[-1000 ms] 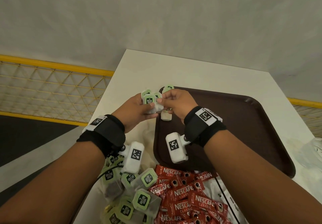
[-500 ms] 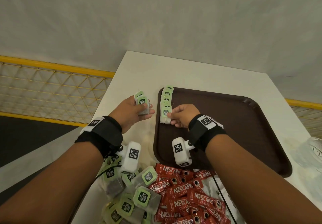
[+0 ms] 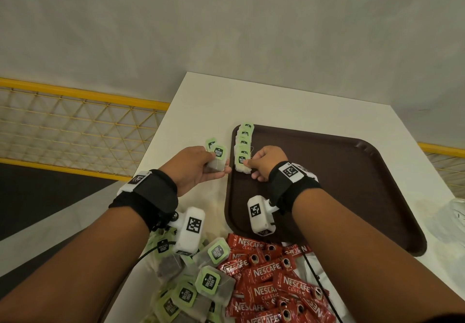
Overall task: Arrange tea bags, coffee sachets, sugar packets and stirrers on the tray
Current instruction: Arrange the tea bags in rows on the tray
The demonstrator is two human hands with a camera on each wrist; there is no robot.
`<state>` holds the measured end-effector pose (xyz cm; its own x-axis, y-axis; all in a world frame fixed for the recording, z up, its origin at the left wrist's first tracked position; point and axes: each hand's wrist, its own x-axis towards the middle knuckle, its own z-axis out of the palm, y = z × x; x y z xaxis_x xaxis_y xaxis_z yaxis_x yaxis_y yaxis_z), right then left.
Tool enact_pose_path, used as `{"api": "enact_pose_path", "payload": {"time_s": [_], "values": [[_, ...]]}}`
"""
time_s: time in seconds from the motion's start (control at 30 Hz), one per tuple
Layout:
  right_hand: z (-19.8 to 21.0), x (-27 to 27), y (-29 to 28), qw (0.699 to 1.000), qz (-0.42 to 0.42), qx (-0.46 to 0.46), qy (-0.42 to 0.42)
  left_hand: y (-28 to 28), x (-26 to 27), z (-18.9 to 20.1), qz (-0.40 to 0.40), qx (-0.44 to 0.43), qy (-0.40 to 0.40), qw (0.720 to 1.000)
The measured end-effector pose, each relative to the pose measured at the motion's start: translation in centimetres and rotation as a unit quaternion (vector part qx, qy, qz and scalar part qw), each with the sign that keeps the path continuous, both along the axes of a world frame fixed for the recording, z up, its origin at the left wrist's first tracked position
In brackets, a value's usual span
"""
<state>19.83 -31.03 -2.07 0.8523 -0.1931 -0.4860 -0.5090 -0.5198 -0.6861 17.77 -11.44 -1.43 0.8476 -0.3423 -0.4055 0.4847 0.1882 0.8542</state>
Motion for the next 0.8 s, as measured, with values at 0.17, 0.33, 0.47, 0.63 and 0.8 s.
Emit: {"api": "enact_pose_path", "payload": {"time_s": [0.17,0.33,0.47,0.63,0.8], "values": [[0.7,-0.6,0.0,0.998,0.005,-0.029,-0.046,-0.1,0.0,-0.6,0.001,0.086,-0.028,0.996],[1.5,-1.6,0.8,0.984,0.053,0.143,-0.090,-0.5,0.4,-1.2,0.015,0.100,-0.069,0.992],[1.5,-1.5,1.1,0.977,0.027,0.189,-0.091,-1.3,0.3,-1.0,0.005,0.080,-0.080,0.994],[1.3,-1.5,-0.3,0.986,0.034,0.153,-0.055,-1.0,0.6,-0.9,0.039,0.071,-0.046,0.996],[0.4,-1.6,-0.9,0.998,0.036,0.042,-0.013,-0.4,0.5,-1.1,0.041,0.085,-0.037,0.995]]}}
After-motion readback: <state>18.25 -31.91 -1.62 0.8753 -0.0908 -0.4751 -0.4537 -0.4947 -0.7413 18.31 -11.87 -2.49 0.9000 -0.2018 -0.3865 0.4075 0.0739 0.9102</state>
